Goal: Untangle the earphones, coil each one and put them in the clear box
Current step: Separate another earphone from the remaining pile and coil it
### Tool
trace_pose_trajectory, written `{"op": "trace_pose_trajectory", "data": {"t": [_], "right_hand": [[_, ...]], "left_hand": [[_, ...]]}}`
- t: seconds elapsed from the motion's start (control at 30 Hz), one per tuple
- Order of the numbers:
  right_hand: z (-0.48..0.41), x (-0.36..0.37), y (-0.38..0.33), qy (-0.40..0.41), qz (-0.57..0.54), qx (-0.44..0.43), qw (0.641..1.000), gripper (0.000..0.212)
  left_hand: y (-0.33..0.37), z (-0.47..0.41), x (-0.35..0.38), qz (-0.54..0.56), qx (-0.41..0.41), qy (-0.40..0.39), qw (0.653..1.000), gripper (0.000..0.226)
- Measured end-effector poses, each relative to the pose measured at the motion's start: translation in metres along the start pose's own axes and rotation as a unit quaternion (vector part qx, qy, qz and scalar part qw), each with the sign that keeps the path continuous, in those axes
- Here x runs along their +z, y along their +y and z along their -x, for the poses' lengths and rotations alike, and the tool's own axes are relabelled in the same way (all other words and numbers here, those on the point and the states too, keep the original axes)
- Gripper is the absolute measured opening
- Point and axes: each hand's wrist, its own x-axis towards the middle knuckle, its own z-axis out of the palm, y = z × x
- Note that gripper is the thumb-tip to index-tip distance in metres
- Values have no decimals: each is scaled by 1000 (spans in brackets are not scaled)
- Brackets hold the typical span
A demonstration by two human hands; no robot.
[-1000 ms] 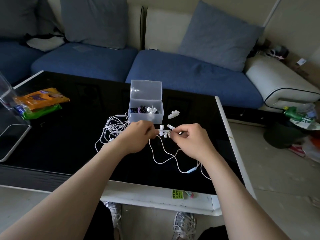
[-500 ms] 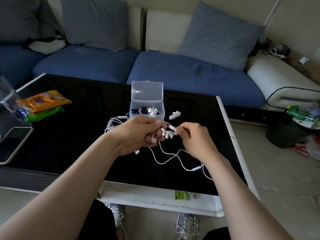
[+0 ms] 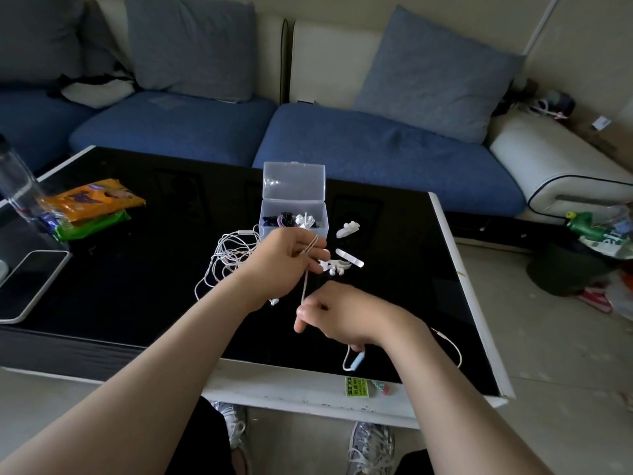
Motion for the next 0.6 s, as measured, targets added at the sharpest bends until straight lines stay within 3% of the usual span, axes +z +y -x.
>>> {"op": "trace_pose_trajectory", "data": {"t": [0.1,0.17,0.27,0.43,0.6], "right_hand": [[-1,-3,-4,122,-6,-82,989,34],[-1,-5,0,211,-27,-110,971,31],[0,-10,10,317,-67,-123,938,33],[-2,-18,24,433,-97,-104,890,28],[-4,-25,33,444,-166,-83,876,12]], "left_hand": [[-8,0,-5,-173,76,-40,981,43],[-9,2,-10,-209,98,-83,970,36],[0,7,-10,-151,76,-128,977,31],[21,17,1,8,-11,-137,990,31],[22,17,0,115,-64,-100,986,31]]}}
